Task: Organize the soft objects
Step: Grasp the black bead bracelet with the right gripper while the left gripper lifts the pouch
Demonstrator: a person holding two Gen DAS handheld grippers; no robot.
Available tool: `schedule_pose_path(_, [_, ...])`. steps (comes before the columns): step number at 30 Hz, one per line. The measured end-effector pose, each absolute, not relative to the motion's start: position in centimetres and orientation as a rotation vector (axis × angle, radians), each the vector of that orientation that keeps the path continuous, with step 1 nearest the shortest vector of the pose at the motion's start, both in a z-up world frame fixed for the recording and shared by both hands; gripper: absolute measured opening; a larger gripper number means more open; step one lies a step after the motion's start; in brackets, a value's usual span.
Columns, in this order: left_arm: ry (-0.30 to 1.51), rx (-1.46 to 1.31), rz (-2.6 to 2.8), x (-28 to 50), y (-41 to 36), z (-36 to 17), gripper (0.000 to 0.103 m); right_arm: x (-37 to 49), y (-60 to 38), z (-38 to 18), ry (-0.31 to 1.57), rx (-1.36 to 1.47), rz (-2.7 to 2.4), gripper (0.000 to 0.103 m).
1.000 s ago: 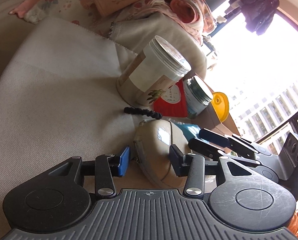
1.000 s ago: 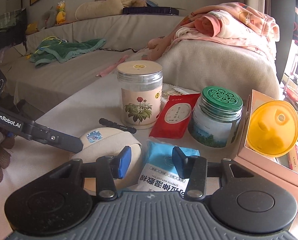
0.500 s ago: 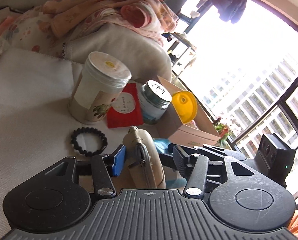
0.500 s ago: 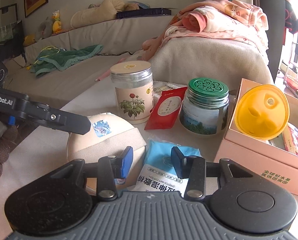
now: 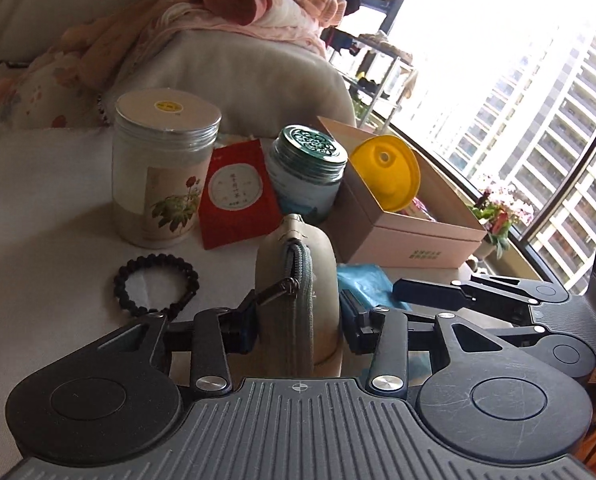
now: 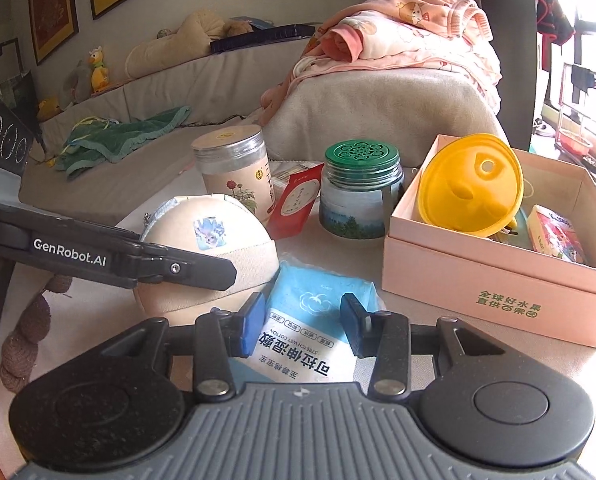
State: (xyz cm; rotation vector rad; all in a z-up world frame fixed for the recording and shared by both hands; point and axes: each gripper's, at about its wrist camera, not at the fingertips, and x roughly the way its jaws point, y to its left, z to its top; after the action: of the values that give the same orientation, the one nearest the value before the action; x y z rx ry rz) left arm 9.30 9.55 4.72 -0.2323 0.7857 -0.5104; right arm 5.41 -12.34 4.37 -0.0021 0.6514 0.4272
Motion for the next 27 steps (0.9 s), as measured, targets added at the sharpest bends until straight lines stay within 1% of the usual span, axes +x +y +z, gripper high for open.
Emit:
schedule_pose_path(2, [0.795,-0.281,-0.510,8.9,10.4,4.6,0.045,5.3,-12.3,4.4,0.651,-0.007,0.426,0.043])
schedule_pose_path(5, [0.754,-0.269,-0.471,7.7,11.8,5.0,0.045,5.5,-11.8,4.4,0.659,-0.030,0.411,0.050])
schedule_pose_path(8, [0.683,-0.252,-0.369,6.1,14.2,6.1,0.045,5.9,-11.1,4.7,0.668,-0.054,0.405,0.053])
schedule_pose_path(11, [0.655,-0.191,-0.191,5.6,16.6,6.4,0.045,6.8,-9.8,5.3,0.683,-0.064,0.418,0.054])
schedule_pose_path(13, [0.648,-0.204,-0.127,5.4,18.2,6.3,0.045,7.5,-8.4,5.7,0.692,-0.066,0.432,0.056])
schedule_pose_path(15, [0.654,-0.242,-0.112,5.4,19.4,5.9,0.045,8.2,-6.9,6.0,0.697,-0.057,0.463,0.076])
schedule_pose_path(18, [0.652,-0.252,-0.119,5.0,20.3,5.2,0.045,9.3,-4.3,6.1,0.714,-0.066,0.513,0.076])
schedule_pose_path(22, [0.641,-0.276,-0.143,4.6,21.0,4.8,0.045,11.2,-0.3,5.2,0.752,-0.146,0.560,0.076])
schedule_pose_path(27, [0.712,-0.311,-0.181,4.9,21.4,3.2,0.045,13.5,2.7,3.4,0.806,-0.205,0.559,0.076])
